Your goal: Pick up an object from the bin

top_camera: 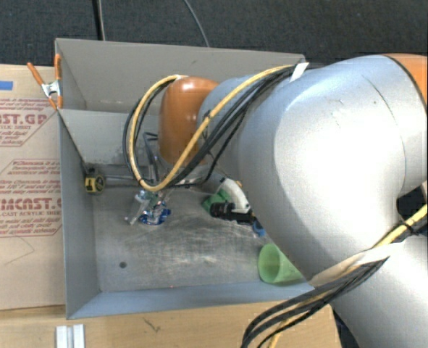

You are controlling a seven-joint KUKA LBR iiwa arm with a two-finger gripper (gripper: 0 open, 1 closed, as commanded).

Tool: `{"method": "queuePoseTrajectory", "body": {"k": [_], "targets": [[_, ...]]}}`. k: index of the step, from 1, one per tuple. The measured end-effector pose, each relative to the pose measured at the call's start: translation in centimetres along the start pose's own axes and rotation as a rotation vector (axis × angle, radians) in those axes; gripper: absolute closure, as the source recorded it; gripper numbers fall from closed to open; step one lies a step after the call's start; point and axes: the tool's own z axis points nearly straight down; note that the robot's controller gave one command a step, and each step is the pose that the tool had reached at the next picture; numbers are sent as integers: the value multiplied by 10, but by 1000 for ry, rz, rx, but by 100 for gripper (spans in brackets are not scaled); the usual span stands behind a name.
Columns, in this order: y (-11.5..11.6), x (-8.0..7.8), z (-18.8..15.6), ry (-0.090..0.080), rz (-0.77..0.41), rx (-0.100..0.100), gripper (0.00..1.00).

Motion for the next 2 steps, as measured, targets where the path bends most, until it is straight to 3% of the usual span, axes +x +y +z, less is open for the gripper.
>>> {"method": "queuePoseTrajectory", "body": {"k": [2], "targets": [[-1,-1,0,-1,0,1,0]]}}
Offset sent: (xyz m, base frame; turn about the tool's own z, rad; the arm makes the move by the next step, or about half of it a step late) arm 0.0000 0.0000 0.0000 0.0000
